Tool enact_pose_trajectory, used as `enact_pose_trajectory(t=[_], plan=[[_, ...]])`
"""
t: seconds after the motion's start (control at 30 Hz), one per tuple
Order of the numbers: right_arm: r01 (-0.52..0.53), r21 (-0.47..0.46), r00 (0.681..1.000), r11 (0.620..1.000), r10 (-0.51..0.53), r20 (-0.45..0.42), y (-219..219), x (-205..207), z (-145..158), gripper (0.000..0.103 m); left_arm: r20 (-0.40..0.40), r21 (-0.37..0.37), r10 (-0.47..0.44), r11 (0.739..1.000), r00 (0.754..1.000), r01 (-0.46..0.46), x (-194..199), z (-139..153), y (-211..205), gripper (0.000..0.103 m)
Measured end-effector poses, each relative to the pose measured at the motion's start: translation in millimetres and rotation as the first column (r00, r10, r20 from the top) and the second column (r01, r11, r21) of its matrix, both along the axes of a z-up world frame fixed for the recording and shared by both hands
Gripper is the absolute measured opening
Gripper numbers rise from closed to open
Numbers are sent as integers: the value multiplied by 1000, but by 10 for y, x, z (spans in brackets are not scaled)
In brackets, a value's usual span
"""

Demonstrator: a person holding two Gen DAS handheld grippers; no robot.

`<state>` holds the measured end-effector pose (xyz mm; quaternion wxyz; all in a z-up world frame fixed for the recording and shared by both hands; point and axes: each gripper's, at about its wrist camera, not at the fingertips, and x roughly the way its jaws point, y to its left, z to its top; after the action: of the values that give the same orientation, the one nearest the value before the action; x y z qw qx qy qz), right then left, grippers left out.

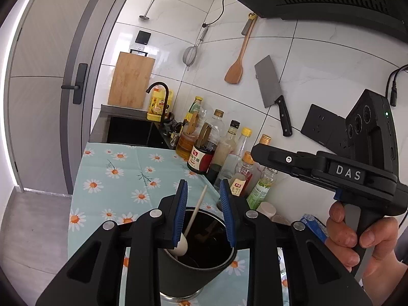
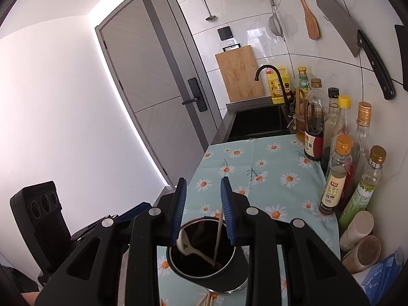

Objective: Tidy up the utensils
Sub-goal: 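Open left gripper dropping chopstick into holder while right gripper releases the spoon, then move left tool back to the chopsticks while right tool approaches the white spoon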

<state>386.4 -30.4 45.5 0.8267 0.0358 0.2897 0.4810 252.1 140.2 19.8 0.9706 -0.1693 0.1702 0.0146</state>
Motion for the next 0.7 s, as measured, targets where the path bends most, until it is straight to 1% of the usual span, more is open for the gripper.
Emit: enact_pose_trajectory(t=[0.23,0.27,0.3,0.37,0.4,0.53,0.57,0.7], plan=[[-38,14,999,999,38,-4,-133,-203,108,30,22,13,10,1000,1000,-11,-305,184,-94,26],[-46,17,999,999,46,-6,-146,-230,121,31,19,10,11,1000,1000,-12,-354,204,-95,27],[-59,17,998,998,59,-6,-157,-274,135,31,14,11,26,1000,1000,-26,-398,219,-100,31],[-85,9,996,996,85,-15,-169,-345,140,31,11,-4,28,1000,1000,-28,-478,238,-100,31],[-101,8,995,995,101,-22,-176,-375,136,33,8,-9,28,1000,1000,-28,-508,243,-99,31],[-165,-9,985,986,164,-46,-200,-508,80,37,-10,-12,38,999,999,-38,-675,242,-141,31],[-186,-19,981,982,185,-55,-208,-541,45,40,-17,-14,41,999,999,-41,-707,230,-150,31],[-225,-54,972,973,219,-86,-233,-623,-100,40,-53,-12,70,997,996,-71,-852,126,-186,32]])
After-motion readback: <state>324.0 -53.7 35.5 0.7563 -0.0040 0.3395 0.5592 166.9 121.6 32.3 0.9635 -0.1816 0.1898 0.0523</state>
